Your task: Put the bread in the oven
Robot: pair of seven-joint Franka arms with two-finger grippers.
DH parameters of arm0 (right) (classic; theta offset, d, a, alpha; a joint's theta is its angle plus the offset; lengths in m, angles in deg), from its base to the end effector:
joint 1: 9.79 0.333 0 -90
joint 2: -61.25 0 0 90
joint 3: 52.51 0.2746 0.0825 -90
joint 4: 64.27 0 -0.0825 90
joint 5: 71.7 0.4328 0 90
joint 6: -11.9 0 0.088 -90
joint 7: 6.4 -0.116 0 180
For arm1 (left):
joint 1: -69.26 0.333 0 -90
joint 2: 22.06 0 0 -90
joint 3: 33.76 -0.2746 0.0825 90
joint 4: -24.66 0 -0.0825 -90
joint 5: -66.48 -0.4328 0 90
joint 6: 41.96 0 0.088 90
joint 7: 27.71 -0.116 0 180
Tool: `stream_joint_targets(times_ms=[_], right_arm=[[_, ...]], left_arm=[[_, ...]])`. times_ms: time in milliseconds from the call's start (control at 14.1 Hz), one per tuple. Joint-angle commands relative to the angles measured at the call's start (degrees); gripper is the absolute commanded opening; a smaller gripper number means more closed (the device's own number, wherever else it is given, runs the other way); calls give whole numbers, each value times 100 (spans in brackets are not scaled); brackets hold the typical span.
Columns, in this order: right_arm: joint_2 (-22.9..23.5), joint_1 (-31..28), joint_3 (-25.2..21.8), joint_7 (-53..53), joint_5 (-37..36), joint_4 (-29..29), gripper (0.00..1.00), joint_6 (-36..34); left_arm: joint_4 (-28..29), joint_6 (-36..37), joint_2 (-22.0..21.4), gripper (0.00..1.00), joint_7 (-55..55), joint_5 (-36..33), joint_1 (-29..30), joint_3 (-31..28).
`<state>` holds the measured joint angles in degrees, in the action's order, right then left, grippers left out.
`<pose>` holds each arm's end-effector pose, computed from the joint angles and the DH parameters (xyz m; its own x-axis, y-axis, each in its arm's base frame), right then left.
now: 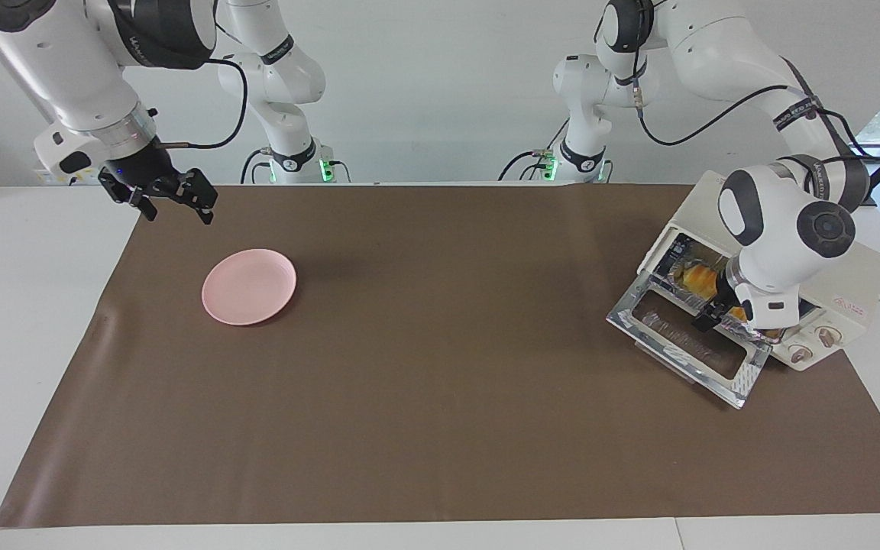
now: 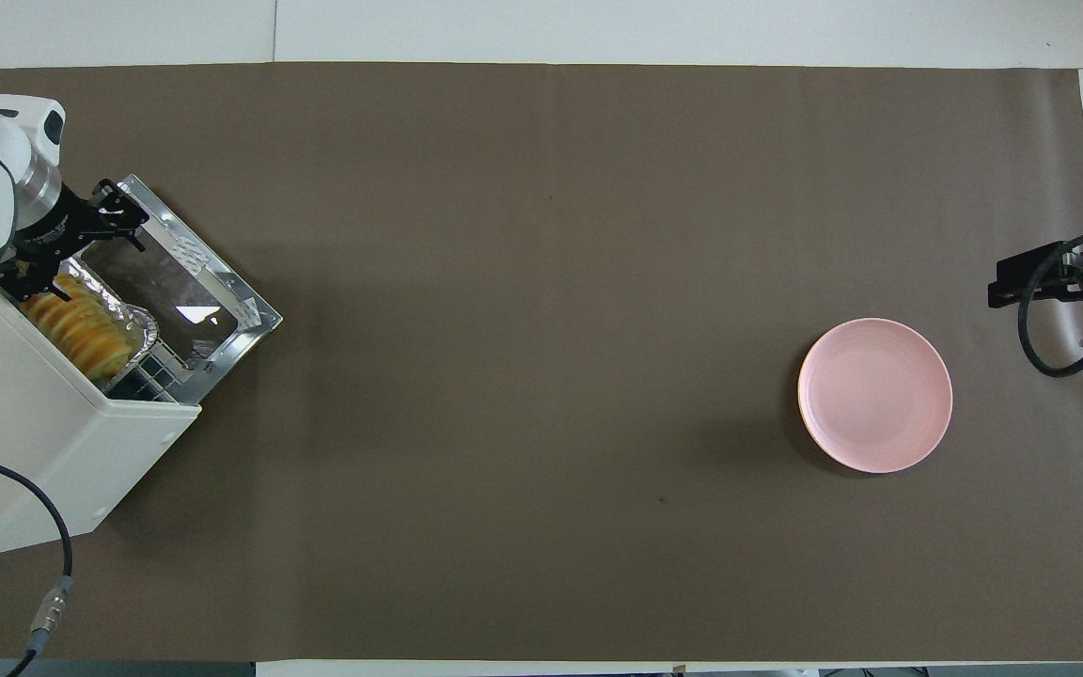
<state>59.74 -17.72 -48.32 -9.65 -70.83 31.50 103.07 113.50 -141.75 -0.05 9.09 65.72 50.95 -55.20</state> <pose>0.5935 -0.0367 0.5392 0.9910 -0.1220 -0.0546 -0.1228 -0.9924 -0.0101 0.6765 0.0169 0.3653 0.7736 0.6321 -0.0440 0.6098 -0.7616 -0.2195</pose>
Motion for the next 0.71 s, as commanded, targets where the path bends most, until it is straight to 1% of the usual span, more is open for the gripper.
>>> stream_joint_targets(times_ms=[0, 142, 284, 355, 497, 639], right_arm=[[-94, -51, 29, -61, 80, 73, 100, -30], [-94, -51, 29, -61, 79, 73, 100, -30], [-94, -51, 29, -61, 80, 73, 100, -30], [-94, -51, 29, -61, 80, 73, 100, -30], [-94, -51, 29, -61, 80, 73, 100, -39], [-94, -51, 20, -61, 80, 73, 100, -30]], left_arm=[[-129, 266, -109, 100, -50, -108, -50, -10], [-488, 608, -109, 100, -59, -117, -41, -10], [-823, 680, -109, 100, -120, -117, -41, -19], [-850, 654, -135, 100, -207, -91, -41, -1], [-815, 732, -511, 100, -575, -29, -137, 25], [-780, 1012, -810, 100, -1041, -12, -164, 34]])
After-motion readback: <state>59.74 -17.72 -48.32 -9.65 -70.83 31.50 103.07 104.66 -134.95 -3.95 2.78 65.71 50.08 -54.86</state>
